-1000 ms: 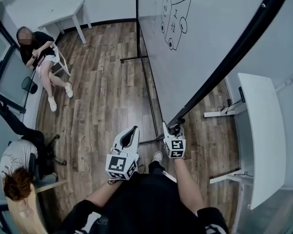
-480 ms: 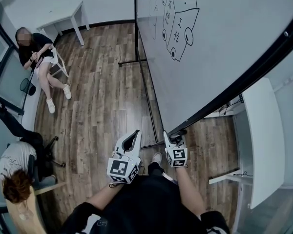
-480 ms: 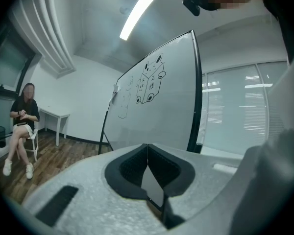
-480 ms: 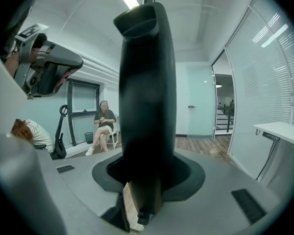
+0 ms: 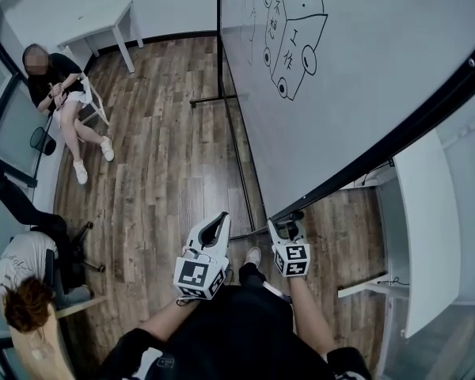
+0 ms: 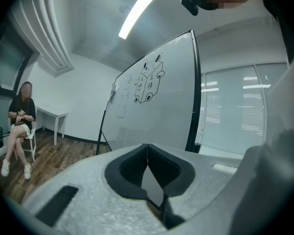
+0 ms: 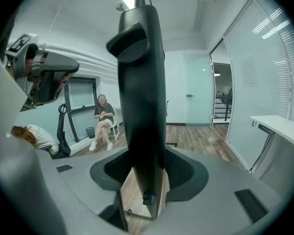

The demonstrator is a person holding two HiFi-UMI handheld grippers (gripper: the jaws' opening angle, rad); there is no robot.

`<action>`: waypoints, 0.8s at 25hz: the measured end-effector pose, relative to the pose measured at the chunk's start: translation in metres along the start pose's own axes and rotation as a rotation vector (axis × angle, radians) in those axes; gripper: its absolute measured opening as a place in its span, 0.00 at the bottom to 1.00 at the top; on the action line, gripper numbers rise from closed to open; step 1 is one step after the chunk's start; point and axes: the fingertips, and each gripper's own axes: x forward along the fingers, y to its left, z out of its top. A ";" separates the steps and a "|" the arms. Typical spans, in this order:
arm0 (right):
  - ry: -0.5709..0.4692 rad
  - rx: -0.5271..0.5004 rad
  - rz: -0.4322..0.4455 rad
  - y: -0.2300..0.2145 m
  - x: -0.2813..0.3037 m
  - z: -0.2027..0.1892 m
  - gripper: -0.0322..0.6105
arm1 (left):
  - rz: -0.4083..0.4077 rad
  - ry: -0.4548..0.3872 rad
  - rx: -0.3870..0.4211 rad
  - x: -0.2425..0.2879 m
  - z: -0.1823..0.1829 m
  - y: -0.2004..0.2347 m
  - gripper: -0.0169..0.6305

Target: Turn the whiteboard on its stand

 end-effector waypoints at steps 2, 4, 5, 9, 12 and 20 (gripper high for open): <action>0.015 0.009 0.002 0.000 -0.011 0.001 0.34 | -0.009 0.001 -0.003 0.003 -0.001 -0.001 0.05; 0.019 0.042 0.007 0.001 -0.023 0.003 0.34 | -0.018 -0.002 -0.004 0.007 0.000 -0.002 0.05; 0.019 0.064 0.009 0.002 -0.030 0.004 0.34 | -0.023 -0.003 -0.006 0.008 0.000 -0.004 0.05; 0.006 0.135 -0.002 0.013 -0.061 0.012 0.33 | -0.043 -0.010 -0.012 0.009 0.006 -0.009 0.05; -0.034 0.154 -0.018 0.025 -0.077 0.027 0.22 | -0.055 -0.022 -0.011 0.011 0.012 -0.011 0.05; -0.169 0.154 -0.065 0.052 -0.098 0.074 0.08 | -0.043 -0.032 -0.018 0.000 0.015 -0.007 0.05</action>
